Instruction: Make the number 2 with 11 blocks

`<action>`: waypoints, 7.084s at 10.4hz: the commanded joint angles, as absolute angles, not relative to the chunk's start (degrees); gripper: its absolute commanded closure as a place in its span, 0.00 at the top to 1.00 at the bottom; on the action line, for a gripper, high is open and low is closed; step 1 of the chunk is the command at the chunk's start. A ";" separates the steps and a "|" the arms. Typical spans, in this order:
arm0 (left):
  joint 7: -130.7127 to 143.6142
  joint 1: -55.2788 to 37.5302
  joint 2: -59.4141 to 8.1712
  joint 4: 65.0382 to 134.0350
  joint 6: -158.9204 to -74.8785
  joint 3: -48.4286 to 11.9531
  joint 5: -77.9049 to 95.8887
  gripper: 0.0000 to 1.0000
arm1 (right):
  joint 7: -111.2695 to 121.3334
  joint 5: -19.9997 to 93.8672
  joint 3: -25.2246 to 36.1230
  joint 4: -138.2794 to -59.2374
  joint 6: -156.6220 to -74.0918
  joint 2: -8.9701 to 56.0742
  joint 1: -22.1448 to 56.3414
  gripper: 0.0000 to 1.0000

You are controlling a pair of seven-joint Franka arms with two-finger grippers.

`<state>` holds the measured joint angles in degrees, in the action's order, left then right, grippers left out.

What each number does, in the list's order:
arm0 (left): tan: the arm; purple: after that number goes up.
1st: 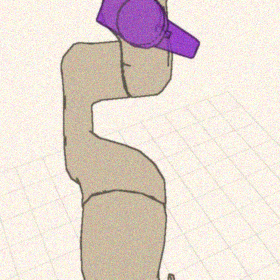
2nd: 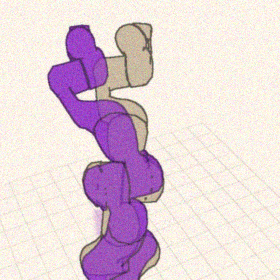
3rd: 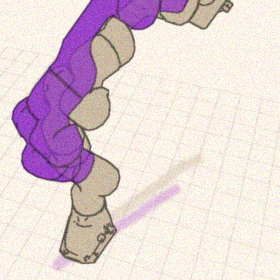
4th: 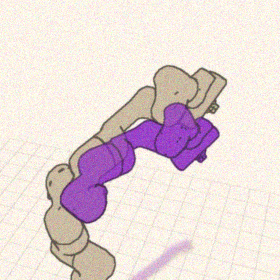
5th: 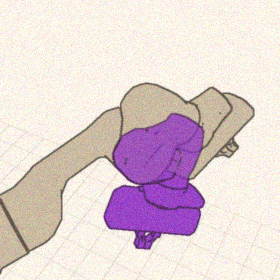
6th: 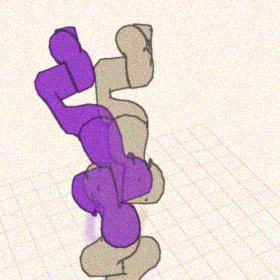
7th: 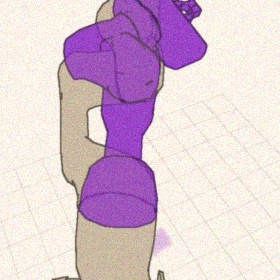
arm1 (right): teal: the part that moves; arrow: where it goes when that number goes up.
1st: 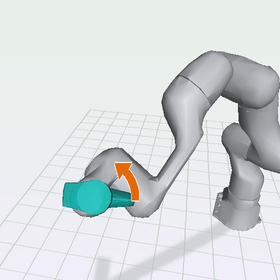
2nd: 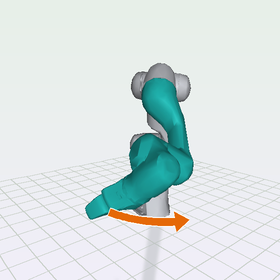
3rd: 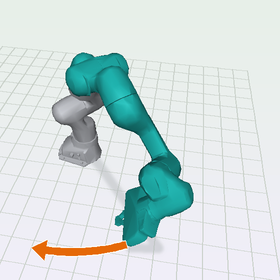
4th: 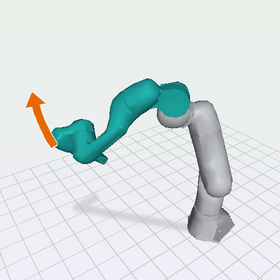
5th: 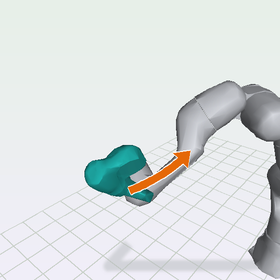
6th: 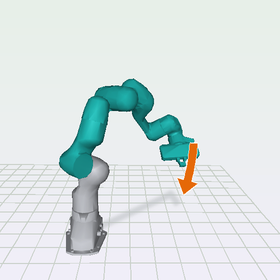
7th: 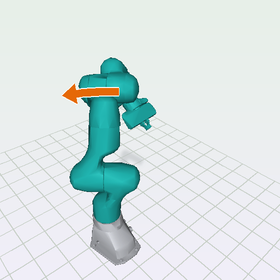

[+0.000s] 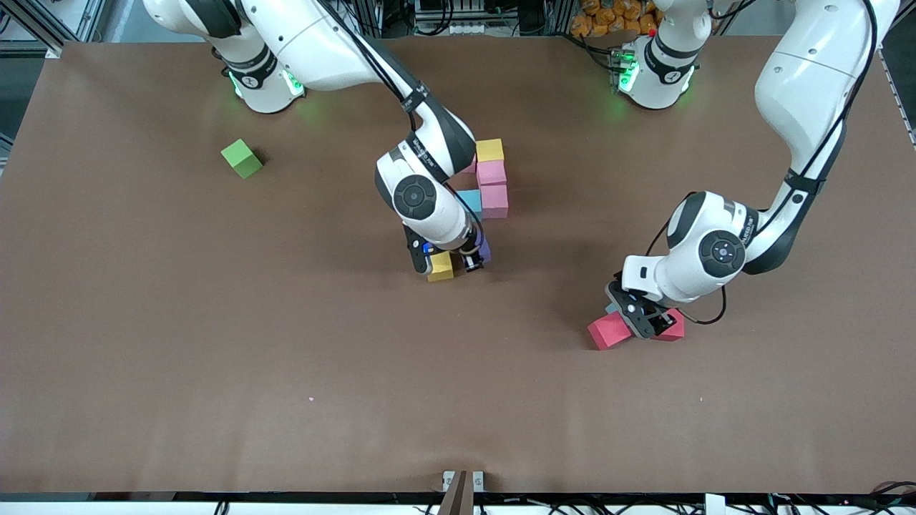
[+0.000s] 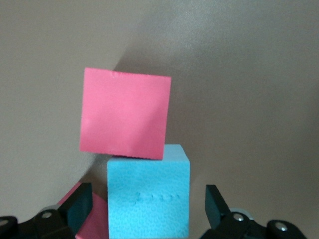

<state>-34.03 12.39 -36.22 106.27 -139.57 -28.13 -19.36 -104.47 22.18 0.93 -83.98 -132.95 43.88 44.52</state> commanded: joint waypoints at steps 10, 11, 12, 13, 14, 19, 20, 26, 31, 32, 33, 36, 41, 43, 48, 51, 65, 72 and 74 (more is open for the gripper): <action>-24.96 12.22 -34.99 106.26 -141.42 -28.30 -26.46 0.24 | -109.24 21.97 2.11 -82.62 -135.44 47.02 44.91 0.53; -24.87 12.13 -33.50 106.26 -140.55 -28.39 -26.46 0.23 | -109.77 21.45 2.37 -82.62 -135.61 47.37 45.00 0.53; -24.87 12.13 -32.27 106.09 -137.93 -28.82 -26.46 0.23 | -110.38 20.75 2.63 -82.62 -135.62 47.46 45.00 0.53; -24.96 11.78 -30.43 106.08 -135.99 -30.05 -26.46 0.18 | -110.48 20.05 2.72 -82.62 -135.62 47.63 45.00 0.53; -25.31 11.60 -30.15 104.69 -134.49 -30.93 -26.54 0.17 | -110.48 19.95 2.72 -82.62 -135.88 47.90 45.00 0.53; -33.91 11.86 -30.15 104.15 -134.12 -33.92 -26.54 0.18 | -110.48 19.95 2.72 -82.62 -136.41 48.34 45.17 0.53; -33.93 11.52 -30.15 104.06 -133.95 -34.01 -26.54 0.18 | -110.65 19.95 2.72 -82.70 -136.41 48.34 45.35 0.53; -35.42 9.49 -30.76 104.15 -133.77 -34.72 -26.54 0.18 | -111.71 18.46 2.81 -83.06 -136.23 48.34 46.14 0.55; -36.29 5.89 -33.48 103.18 -133.77 -34.72 -26.46 0.18 | -113.46 17.40 3.86 -83.06 -136.05 48.25 46.23 0.56; -37.86 5.71 -33.66 103.18 -133.77 -34.72 -26.46 0.18 | -114.16 17.32 4.04 -83.06 -136.14 48.25 46.49 0.56; -38.32 5.28 -35.40 102.75 -133.86 -34.72 -26.37 0.18 | -114.26 17.14 4.04 -83.06 -136.06 48.25 46.49 0.56; -37.70 1.94 -36.74 101.78 -133.86 -34.63 -26.37 0.17 | -114.26 17.05 4.04 -83.06 -136.14 48.25 46.49 0.74; -39.99 -1.75 -36.74 101.95 -133.77 -34.37 -26.72 0.17 | -114.35 16.61 4.04 -82.97 -135.88 47.90 47.55 1.00; -39.90 -1.76 -36.83 101.95 -133.77 -34.37 -27.60 0.17 | -114.35 16.52 4.13 -82.97 -135.62 47.46 47.64 1.00; -39.90 -1.76 -36.74 102.13 -133.77 -34.37 -27.69 0.17 | -114.35 13.19 5.80 -82.27 -128.25 45.80 47.99 1.00; -38.94 -3.06 -37.09 101.95 -133.86 -34.37 -27.60 0.15 | -114.35 13.27 5.71 -82.27 -127.71 43.42 47.64 1.00; -36.30 -17.75 -41.66 96.59 -133.95 -27.60 -27.33 0.13 | -71.88 13.18 5.54 -82.53 -109.17 31.03 24.65 1.00; -36.30 -18.90 -42.89 95.71 -133.95 -26.89 -27.33 0.17 | -16.70 13.10 5.45 -86.72 -97.39 22.00 8.72 1.00; -36.39 -18.90 -42.80 95.71 -133.95 -26.63 -27.42 0.38 | -7.32 11.18 5.54 -92.44 -98.00 16.11 7.82 1.00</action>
